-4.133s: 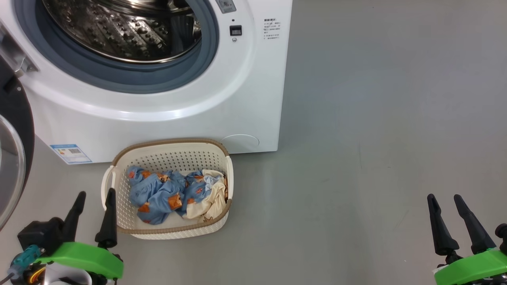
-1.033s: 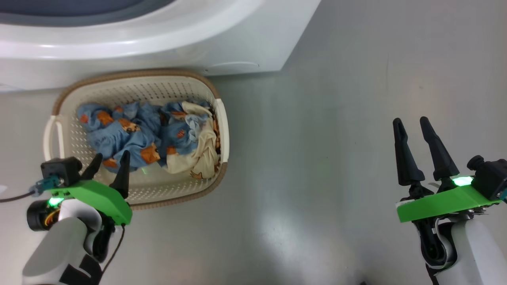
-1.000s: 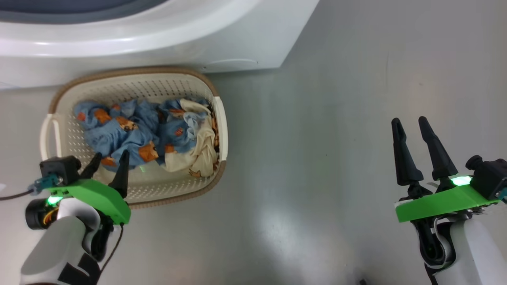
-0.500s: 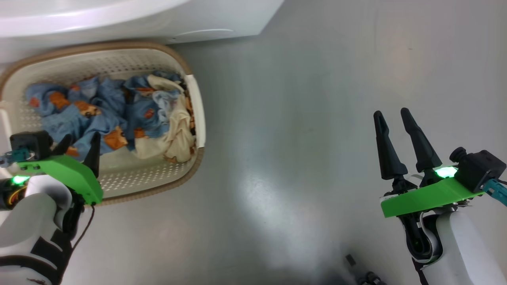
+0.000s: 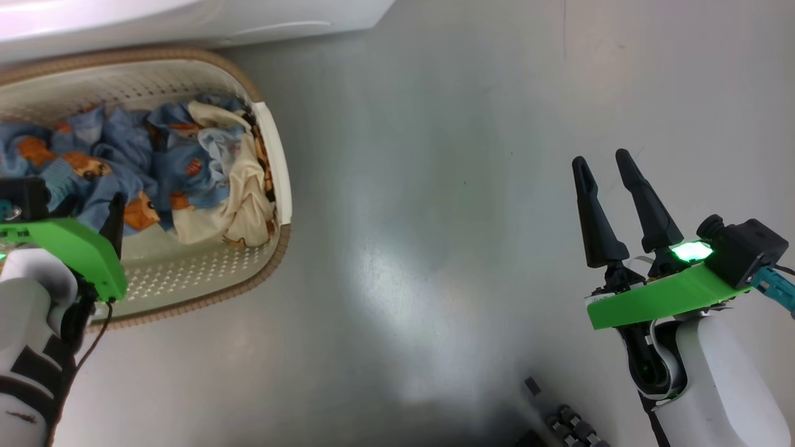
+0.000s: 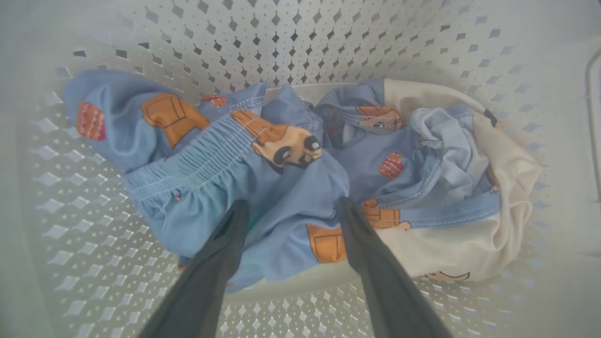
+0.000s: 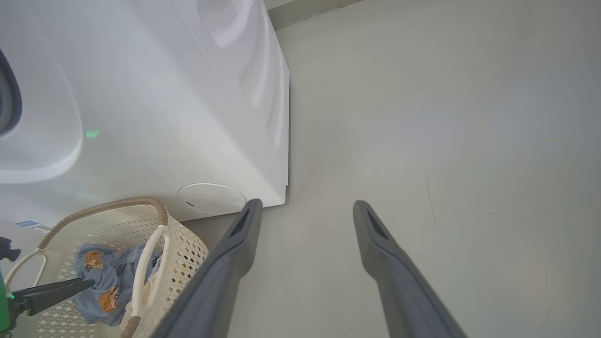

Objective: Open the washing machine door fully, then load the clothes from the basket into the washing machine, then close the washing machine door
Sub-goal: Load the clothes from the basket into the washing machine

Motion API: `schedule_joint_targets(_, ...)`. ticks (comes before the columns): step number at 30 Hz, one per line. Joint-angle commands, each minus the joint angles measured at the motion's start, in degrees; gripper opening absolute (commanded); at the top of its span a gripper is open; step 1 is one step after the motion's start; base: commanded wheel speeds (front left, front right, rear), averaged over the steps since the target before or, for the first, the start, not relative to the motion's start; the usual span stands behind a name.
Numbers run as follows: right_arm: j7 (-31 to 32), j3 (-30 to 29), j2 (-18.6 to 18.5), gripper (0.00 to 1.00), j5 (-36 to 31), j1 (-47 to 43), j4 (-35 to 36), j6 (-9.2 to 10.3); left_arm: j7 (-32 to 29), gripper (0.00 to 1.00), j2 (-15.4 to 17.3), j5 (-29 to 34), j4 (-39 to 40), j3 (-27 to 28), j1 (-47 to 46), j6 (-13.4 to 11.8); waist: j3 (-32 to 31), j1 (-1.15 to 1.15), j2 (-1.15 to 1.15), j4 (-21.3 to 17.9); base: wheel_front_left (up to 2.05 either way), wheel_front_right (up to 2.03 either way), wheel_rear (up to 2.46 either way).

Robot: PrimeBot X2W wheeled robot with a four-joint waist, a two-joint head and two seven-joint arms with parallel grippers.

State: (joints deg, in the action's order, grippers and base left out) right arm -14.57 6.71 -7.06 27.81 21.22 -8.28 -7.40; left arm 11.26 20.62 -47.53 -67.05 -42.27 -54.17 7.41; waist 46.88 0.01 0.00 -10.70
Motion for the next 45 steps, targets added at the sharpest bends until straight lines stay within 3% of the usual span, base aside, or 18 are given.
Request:
schedule_joint_targets(1, -0.4, 1.3, 0.1, 1.0, -0.2, -1.2, 1.3, -0.09, -0.6, 1.0, 2.8, -0.7, -0.4, 0.0, -0.6, 0.1, 1.0, 0.0, 0.0, -0.4, 0.0, 0.0, 0.0)
schedule_joint_targets(11, -0.4, 2.9, 0.4, 1.0, -0.1, 0.1, 1.8, -0.09, -2.5, 1.0, 4.6, -3.8, -2.2, -2.9, -2.9, 0.1, 2.9, 0.0, 0.0, -2.1, 0.0, 0.0, 0.0)
schedule_joint_targets(14, -0.4, 3.0, 0.3, 1.0, -0.1, -0.1, 2.0, -0.09, -3.2, 0.2, 4.6, -4.8, -2.3, -3.8, -3.1, 0.1, 2.8, 0.0, 0.0, -2.3, 0.0, 0.0, 0.0)
schedule_joint_targets(15, -0.4, 3.0, 0.2, 1.0, -0.1, -0.2, 2.1, -0.09, -3.4, 0.04, 4.5, -5.1, -2.3, -4.0, -3.2, 0.1, 2.7, 0.0, 0.0, -2.3, 0.0, 0.0, 0.0)
schedule_joint_targets(26, -0.4, 1.7, 0.3, 1.0, -0.2, -0.8, 1.9, -0.09, -0.9, 0.0, 2.8, -9.1, -2.2, -5.0, -2.3, 0.1, -0.5, 0.0, 0.0, -1.1, 0.0, 0.0, 0.0)
schedule_joint_targets(37, -0.4, 0.7, 0.5, 1.0, 0.3, -1.4, 0.4, -0.09, 3.3, 0.0, 2.4, -14.8, 1.3, -3.8, 2.4, 0.1, -7.7, 0.0, 0.0, 1.1, 0.0, 0.0, 0.0)
schedule_joint_targets(45, -0.4, 0.1, -0.3, 1.0, 0.5, -4.0, -1.0, -0.09, 3.7, 0.0, 3.6, -14.3, 7.7, 0.9, 6.3, 0.1, -14.4, 0.0, 0.0, 3.0, 0.0, 0.0, 0.0)
